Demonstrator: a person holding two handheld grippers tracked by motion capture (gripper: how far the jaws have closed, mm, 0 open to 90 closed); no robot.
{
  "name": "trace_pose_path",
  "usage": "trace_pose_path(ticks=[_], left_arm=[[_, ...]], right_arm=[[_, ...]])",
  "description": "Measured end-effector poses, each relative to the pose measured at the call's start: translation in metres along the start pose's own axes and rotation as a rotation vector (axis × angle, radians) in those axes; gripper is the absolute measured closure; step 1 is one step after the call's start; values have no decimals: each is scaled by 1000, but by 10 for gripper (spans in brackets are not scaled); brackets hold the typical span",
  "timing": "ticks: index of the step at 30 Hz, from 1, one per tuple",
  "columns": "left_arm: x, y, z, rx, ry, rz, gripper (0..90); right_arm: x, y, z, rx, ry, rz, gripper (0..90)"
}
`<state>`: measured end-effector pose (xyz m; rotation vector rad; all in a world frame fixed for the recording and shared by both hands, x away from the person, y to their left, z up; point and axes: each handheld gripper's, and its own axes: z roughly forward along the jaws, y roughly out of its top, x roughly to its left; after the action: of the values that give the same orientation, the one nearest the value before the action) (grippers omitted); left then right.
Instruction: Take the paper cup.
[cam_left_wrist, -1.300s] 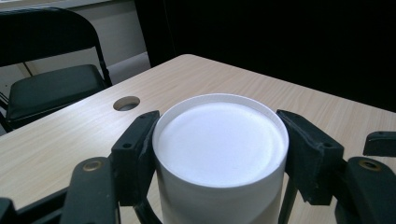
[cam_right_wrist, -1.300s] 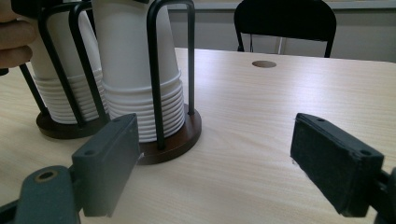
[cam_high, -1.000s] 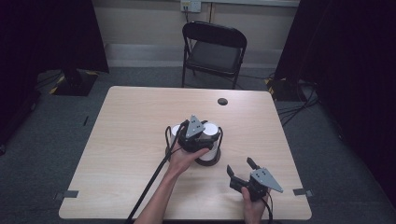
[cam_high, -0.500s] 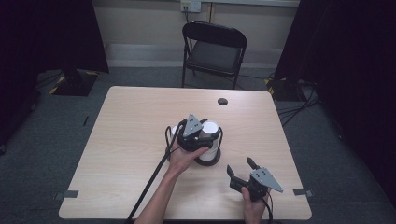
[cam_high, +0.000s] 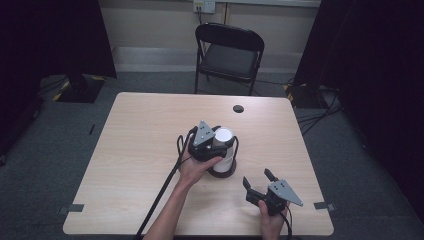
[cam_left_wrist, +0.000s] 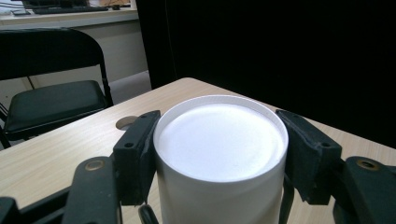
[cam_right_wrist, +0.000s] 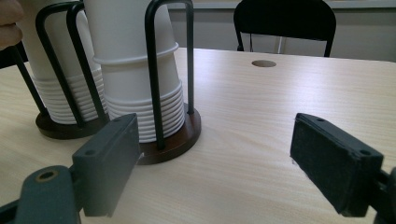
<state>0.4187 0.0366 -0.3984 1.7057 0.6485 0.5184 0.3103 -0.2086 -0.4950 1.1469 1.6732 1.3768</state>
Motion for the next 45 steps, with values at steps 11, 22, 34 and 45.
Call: trace_pose_path(ticks=[11, 22, 34, 45], left_arm=[[-1, 7, -3, -26, -5, 4, 345], [-3, 13, -9, -47, -8, 20, 346], [-2, 20, -16, -87, 10, 14, 346], [-2, 23, -20, -98, 5, 7, 346]], right_arm=[[0, 0, 0, 1, 1, 1, 154], [0, 0, 0, 2, 1, 0, 155], [0, 0, 0, 3, 1, 0, 154], [0, 0, 0, 4, 2, 0, 155]])
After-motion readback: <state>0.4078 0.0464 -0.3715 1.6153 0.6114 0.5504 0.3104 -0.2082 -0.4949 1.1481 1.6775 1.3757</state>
